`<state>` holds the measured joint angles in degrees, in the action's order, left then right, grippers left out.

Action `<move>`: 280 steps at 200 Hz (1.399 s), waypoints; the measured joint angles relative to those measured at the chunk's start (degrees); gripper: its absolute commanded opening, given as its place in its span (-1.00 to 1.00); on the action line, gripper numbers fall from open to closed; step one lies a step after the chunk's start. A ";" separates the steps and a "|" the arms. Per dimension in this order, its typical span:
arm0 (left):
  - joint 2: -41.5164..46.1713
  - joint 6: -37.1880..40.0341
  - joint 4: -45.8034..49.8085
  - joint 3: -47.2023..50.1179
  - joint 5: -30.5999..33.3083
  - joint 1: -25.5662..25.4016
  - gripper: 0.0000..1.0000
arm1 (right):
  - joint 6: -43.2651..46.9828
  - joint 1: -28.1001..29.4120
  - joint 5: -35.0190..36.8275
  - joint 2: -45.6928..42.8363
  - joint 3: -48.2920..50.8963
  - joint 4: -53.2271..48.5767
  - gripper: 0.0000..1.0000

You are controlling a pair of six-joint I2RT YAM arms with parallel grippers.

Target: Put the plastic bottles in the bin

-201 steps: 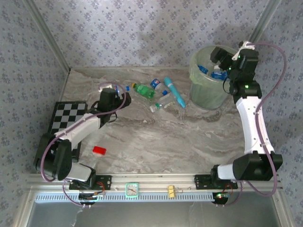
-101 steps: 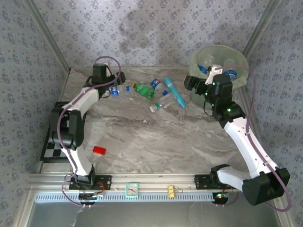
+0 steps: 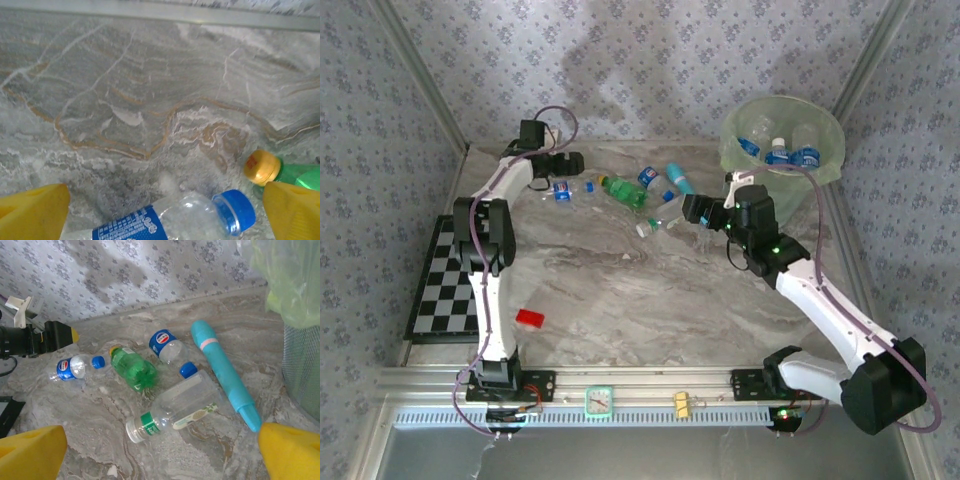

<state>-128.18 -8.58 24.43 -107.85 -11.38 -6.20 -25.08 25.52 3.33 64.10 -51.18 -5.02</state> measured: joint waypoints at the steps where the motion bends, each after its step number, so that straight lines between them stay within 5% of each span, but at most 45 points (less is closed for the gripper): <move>1: -0.02 0.04 0.09 0.00 0.00 0.00 0.95 | 0.00 0.02 0.02 0.00 0.00 0.00 0.99; 127: 10.54 -0.44 -0.31 19.45 3.06 -3.65 0.91 | -1.09 0.15 1.86 1.07 0.07 2.21 1.00; 198: 10.45 -0.26 -0.11 19.37 9.35 -8.81 0.87 | -1.70 0.42 1.84 2.36 0.07 2.40 1.00; 257: 7.13 -1.07 1.14 18.38 10.91 -9.60 0.71 | -1.70 0.42 1.90 2.32 0.20 2.38 1.00; 280: 7.13 -1.84 1.09 18.49 11.06 -9.68 0.44 | -1.70 0.42 1.92 2.32 0.42 2.32 1.00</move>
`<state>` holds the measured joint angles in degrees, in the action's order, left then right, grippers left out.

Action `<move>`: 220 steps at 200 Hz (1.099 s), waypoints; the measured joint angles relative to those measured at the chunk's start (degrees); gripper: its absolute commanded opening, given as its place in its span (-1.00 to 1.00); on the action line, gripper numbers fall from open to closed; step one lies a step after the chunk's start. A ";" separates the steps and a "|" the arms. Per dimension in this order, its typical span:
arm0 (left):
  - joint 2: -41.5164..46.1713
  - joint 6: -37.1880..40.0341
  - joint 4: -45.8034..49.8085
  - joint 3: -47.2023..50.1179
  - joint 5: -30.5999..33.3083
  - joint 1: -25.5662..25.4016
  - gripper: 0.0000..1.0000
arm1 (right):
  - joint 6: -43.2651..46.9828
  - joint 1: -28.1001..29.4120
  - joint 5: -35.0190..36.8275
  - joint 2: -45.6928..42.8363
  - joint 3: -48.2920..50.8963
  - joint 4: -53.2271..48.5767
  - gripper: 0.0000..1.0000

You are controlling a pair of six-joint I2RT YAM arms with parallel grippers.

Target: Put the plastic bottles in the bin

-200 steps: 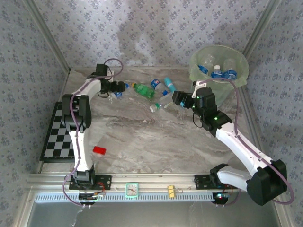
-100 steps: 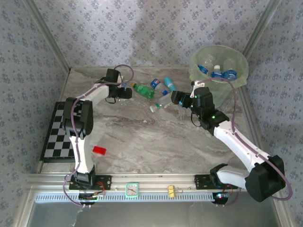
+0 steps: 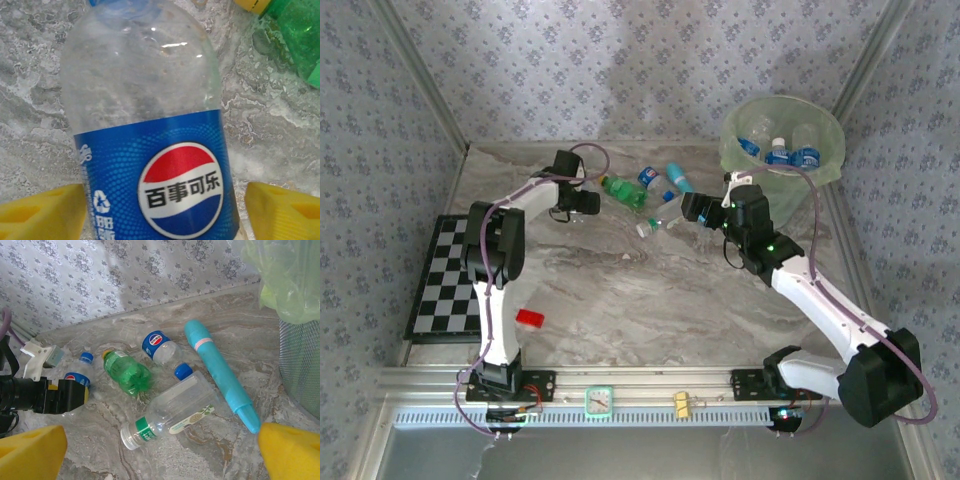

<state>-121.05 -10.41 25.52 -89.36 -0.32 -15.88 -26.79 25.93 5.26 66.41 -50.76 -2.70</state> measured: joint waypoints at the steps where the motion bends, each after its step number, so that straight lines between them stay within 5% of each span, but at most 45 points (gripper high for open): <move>1: 0.00 0.09 0.00 0.02 0.00 0.00 0.43 | 0.00 0.00 -0.02 0.00 0.00 0.02 1.00; 23: 0.07 -0.24 -0.70 1.05 -0.11 0.00 0.14 | 0.00 0.00 -0.02 0.02 0.02 0.00 1.00; 51: 1.99 -1.51 -3.56 4.22 -0.07 -0.02 0.05 | -0.20 0.00 -0.07 0.20 0.02 0.00 1.00; 115: 16.85 -5.88 -11.67 19.85 -1.92 -2.03 0.05 | -0.87 0.07 -5.33 3.91 0.02 2.51 1.00; 162: 30.75 -10.67 -26.03 30.82 -7.02 -6.97 0.07 | -1.51 0.92 -14.14 9.44 -1.88 7.61 0.95; 220: 34.71 -14.80 -39.65 40.02 -9.99 -15.96 0.08 | -3.13 3.89 -22.29 14.93 -6.36 13.33 0.83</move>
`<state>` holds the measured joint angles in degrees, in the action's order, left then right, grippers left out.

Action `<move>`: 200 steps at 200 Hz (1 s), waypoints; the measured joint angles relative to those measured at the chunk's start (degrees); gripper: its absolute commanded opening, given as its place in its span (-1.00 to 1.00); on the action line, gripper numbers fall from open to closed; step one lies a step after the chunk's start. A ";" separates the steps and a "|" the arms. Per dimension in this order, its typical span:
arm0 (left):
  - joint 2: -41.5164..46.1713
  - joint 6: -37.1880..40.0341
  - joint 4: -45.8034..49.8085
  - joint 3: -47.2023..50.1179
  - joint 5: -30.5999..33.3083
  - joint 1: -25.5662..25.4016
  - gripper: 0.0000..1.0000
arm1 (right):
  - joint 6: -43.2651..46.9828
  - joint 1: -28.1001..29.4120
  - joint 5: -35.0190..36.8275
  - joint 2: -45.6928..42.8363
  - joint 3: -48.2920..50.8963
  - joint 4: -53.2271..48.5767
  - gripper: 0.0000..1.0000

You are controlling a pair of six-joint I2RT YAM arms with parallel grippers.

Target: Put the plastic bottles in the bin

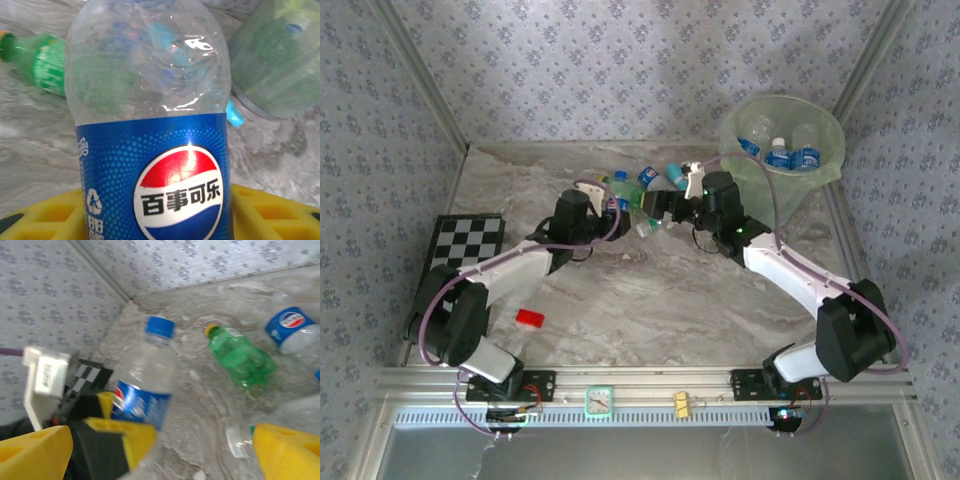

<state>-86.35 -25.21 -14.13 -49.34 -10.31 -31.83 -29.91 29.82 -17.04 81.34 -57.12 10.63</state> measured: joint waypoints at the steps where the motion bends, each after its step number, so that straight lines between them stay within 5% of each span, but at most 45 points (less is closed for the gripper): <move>1: 0.00 0.00 -0.11 0.04 0.00 -0.11 0.08 | -0.07 0.00 -0.11 0.07 -0.04 0.09 0.82; 121: 3.87 1.81 -5.92 1.09 1.11 -7.56 0.08 | -7.85 0.20 -9.68 8.81 -2.19 7.30 0.60; 200: 4.24 2.82 -5.92 1.20 2.16 -8.81 0.12 | -9.94 0.15 -11.80 9.55 -2.47 9.01 0.18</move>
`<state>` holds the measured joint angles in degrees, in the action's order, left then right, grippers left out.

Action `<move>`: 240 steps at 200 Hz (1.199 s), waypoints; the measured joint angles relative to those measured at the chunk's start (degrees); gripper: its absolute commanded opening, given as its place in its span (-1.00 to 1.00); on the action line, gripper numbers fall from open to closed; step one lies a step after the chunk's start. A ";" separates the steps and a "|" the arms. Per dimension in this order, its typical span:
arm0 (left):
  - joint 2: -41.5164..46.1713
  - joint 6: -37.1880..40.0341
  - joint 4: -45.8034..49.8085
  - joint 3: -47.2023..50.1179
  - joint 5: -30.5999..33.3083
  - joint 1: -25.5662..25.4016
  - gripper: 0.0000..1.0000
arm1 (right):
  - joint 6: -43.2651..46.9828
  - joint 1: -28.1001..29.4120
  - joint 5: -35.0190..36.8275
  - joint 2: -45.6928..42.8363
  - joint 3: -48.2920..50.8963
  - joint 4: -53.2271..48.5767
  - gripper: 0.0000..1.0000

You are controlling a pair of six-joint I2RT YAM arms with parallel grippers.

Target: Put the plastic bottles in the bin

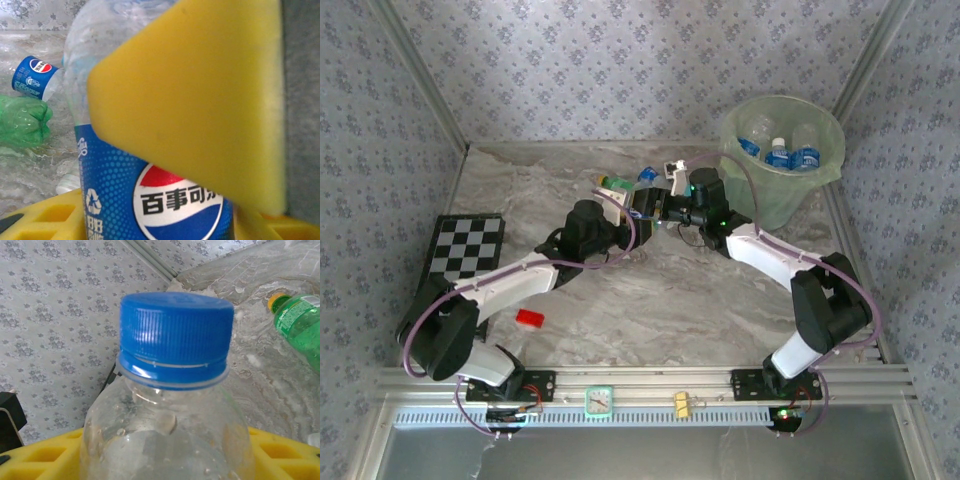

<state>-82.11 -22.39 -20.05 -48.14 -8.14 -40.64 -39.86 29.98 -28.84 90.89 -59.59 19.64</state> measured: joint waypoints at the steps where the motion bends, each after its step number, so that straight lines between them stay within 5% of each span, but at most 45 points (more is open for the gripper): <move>1: 0.00 0.02 0.00 0.00 0.02 0.00 0.12 | -0.07 0.00 -0.02 0.00 0.00 0.00 0.17; 58: 1.22 0.42 -0.59 0.85 1.40 -0.39 0.64 | 0.09 -0.31 -0.66 0.00 -0.02 0.20 0.04; 118: 3.76 0.09 -0.96 2.43 4.87 -0.42 0.73 | 5.07 -1.79 3.15 -1.70 -0.31 -6.51 0.05; 146: 5.14 -1.22 -0.57 3.32 10.10 -0.39 0.99 | 10.23 -3.21 6.64 -5.73 -2.56 -13.60 0.06; 199: 5.51 -7.63 2.32 3.37 15.28 3.30 1.00 | 22.27 -7.19 13.64 -12.79 -15.76 -29.09 0.07; 240: 4.28 -11.80 2.49 3.43 14.49 6.05 1.00 | 26.56 -15.43 17.51 -16.74 -21.75 -34.75 0.04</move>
<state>-77.82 -34.20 -17.56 -44.71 6.35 -34.59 -13.30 14.55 -11.33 74.15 -81.34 -15.11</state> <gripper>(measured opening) 0.996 0.529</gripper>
